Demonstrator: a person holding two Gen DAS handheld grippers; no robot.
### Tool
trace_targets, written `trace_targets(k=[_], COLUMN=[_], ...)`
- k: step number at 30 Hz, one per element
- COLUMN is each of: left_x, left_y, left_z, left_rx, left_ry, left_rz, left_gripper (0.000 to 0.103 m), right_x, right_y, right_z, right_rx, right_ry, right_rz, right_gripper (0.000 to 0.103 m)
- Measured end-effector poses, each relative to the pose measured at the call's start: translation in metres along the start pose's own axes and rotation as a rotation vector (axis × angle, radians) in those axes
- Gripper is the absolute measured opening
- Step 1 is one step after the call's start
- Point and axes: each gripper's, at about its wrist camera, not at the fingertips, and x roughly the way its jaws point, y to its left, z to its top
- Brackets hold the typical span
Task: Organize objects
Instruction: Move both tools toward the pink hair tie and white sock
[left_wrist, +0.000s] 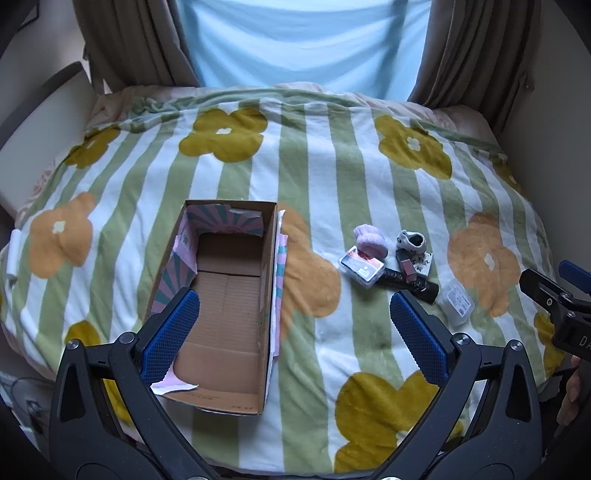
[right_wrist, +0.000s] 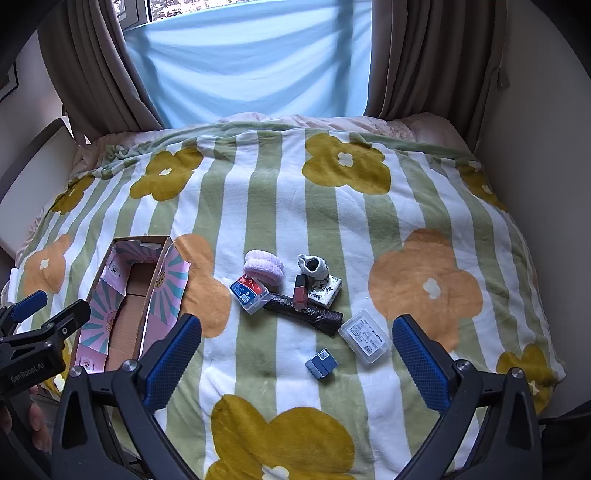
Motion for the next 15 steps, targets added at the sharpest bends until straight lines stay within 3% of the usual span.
trace_targets(k=[15], left_x=[0.0001], left_y=[0.0046], left_z=[-0.0007], left_rx=[-0.019], left_ry=[0.008], left_rz=[0.001], left_gripper=[0.102], right_x=[-0.0041], right_y=[0.0043], right_z=[0.0018], right_rx=[-0.014], right_ry=[-0.003], right_rz=[-0.005], right_gripper=[0.102])
